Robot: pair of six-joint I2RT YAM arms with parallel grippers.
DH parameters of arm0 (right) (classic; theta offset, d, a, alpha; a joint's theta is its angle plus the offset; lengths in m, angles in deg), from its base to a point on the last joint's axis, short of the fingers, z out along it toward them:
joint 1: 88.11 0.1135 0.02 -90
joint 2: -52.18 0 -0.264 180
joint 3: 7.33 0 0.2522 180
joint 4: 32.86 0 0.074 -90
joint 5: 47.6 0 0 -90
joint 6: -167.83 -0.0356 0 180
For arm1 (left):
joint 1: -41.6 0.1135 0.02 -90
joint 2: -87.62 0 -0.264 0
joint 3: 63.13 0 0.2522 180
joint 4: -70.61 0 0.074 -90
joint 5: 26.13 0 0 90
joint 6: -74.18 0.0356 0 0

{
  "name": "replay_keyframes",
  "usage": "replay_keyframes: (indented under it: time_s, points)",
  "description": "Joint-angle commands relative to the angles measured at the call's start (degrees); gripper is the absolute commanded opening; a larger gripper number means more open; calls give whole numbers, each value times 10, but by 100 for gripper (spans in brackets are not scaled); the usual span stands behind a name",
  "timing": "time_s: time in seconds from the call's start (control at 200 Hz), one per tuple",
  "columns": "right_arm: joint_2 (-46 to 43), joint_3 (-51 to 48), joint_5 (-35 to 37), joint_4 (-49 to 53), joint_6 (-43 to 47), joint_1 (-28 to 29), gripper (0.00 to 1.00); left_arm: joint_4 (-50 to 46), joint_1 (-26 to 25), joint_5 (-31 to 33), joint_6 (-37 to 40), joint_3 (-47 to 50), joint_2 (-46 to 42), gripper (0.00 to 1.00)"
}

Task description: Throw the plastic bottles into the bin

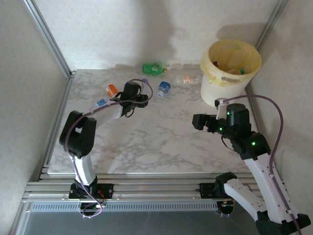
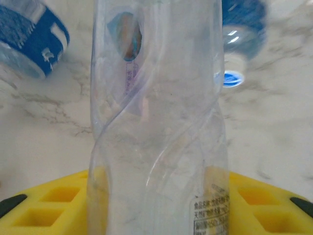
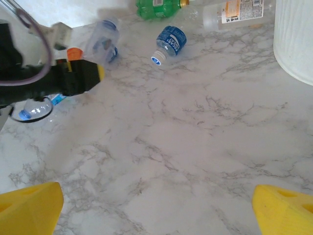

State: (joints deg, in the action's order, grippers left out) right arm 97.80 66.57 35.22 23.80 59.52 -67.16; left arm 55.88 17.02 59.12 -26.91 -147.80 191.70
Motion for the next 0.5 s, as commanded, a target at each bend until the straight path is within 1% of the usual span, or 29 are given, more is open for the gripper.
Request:
replay_keyframes:
  time_s: [0.0, 0.32, 0.495]
  points:
    - [-2, -8, -6, -18, -8, 5, 99, 59, -22, -33, 26, 48, -70, 49]
    - [-1, -14, -45, -47, -24, 4, 99, 145, -97, -140, 64, 173, -230, 49]
    - [-3, -17, -83, -69, -36, 4, 99, 155, -139, -179, 69, 187, -269, 48]
